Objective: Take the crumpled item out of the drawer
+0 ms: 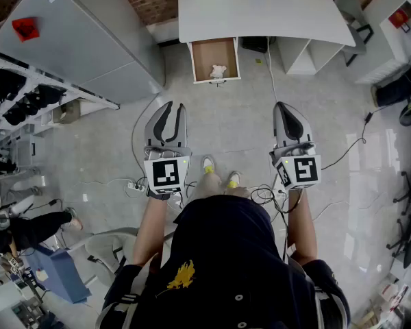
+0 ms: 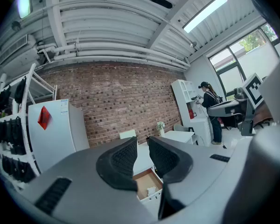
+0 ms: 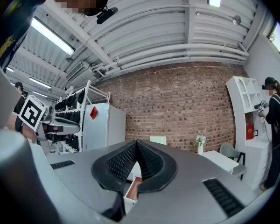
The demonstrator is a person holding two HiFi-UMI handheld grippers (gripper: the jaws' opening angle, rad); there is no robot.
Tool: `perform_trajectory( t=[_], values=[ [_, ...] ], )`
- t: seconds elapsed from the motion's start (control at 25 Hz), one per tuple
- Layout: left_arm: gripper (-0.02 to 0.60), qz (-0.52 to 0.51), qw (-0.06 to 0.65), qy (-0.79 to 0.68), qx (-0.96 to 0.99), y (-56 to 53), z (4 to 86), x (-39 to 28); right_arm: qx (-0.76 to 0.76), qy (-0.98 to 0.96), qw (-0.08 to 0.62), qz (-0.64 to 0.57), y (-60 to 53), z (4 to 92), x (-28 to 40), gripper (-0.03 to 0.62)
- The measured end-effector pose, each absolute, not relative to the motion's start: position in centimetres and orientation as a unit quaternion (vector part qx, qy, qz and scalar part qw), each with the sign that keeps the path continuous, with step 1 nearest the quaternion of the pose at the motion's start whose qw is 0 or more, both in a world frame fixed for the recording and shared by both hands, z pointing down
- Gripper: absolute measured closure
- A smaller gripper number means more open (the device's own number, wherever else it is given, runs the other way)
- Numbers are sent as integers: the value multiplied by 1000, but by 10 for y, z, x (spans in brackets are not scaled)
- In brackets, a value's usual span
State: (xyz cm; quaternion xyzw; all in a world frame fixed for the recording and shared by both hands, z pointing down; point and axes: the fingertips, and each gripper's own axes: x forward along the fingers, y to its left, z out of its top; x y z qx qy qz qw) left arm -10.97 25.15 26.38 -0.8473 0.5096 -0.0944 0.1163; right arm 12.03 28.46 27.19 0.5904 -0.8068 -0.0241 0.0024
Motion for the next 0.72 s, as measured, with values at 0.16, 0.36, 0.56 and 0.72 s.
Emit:
perform_trajectory(
  t=[0.16, 0.36, 0.56, 0.72],
  values=[
    [488, -93, 118, 512, -846, 269, 264, -111, 597, -802, 1, -32, 303, 264, 129, 569],
    [488, -84, 113, 528, -838, 275, 257, -118, 577, -816, 6, -37, 315, 249, 129, 568],
    [488, -78, 104, 545, -829, 275, 257, -126, 581, -812, 16, -49, 322, 245, 133, 568],
    [488, -67, 89, 542, -833, 274, 254, -121, 580, -813, 12, -43, 321, 245, 135, 568]
  ],
)
